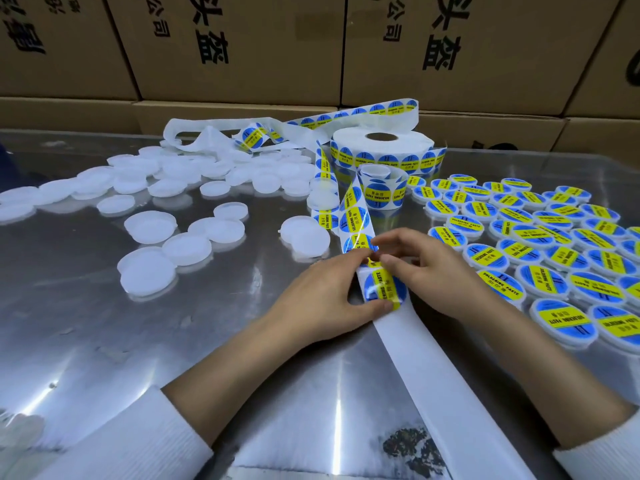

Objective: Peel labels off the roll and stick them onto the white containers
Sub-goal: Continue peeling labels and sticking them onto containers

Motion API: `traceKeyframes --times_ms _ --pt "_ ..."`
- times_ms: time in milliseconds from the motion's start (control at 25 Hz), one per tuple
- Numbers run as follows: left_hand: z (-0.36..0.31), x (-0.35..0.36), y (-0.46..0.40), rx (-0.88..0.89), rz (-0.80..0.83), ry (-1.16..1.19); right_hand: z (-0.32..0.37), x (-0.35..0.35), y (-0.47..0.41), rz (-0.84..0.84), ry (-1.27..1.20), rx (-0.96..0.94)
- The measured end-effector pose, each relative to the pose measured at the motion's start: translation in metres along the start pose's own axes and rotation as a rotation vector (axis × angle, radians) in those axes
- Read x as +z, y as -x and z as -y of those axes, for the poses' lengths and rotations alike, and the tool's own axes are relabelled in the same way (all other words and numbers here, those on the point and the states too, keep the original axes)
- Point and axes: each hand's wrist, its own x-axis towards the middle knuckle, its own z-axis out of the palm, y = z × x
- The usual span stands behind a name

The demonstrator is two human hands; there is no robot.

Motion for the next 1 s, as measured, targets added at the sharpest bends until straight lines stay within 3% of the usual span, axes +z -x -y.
traceKeyframes --times_ms 200,600,880,1000 --pt "0.004 -0.009 0.002 -0.066 -0.068 0.064 0.000 -0.003 0.004 0.103 0.031 -0.063" --pt "0.006 -0.009 0.001 -0.011 -0.052 0.000 0.012 -0.001 0.007 -0.034 0.095 -0.180" --pt "0.002 -0.015 0.006 0.002 0.144 -0.006 0.030 -0.011 0.008 -0.193 -0.490 -0.002" --pt "0.005 -0.016 0.002 0.016 0.035 0.115 0.033 -0.019 0.007 -0.198 -0.712 0.089"
